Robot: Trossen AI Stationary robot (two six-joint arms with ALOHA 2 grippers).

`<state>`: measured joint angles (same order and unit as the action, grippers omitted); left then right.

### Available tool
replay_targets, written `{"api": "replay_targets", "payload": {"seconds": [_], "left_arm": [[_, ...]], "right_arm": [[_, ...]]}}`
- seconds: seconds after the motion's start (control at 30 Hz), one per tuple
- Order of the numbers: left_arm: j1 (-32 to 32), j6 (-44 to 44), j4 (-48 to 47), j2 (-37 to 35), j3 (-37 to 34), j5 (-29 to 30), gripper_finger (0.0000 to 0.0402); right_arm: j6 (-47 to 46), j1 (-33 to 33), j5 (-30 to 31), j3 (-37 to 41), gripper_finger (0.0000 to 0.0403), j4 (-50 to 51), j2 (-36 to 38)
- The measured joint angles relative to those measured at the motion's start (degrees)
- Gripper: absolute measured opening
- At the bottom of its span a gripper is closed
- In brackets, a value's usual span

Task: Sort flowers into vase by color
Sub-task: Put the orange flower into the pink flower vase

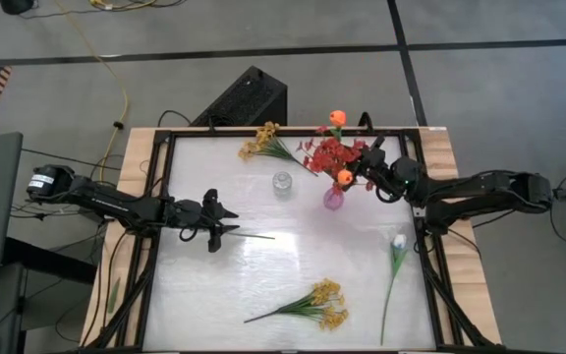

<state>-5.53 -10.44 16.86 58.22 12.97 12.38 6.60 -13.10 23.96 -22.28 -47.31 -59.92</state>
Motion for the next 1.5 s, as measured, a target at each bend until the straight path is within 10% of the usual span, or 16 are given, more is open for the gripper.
{"api": "replay_targets", "payload": {"seconds": [0.37,0.67,1.5], "left_arm": [[0.0,-0.2,13.5,2.3,0.0,2.7,0.0143],[0.6,14.2,47.4,26.9,8.4,5.0,0.0149],[15.2,5.4,26.4,68.0,63.9,-9.7,0.0227]], "right_arm": [[2.4,4.8,2.8,0.2,0.0017,4.5,7.8],[1.8,8.0,4.7,0.2,0.0017,10.0,12.3],[3.9,9.1,2.8,0.1,0.0017,3.7,5.5]]}}
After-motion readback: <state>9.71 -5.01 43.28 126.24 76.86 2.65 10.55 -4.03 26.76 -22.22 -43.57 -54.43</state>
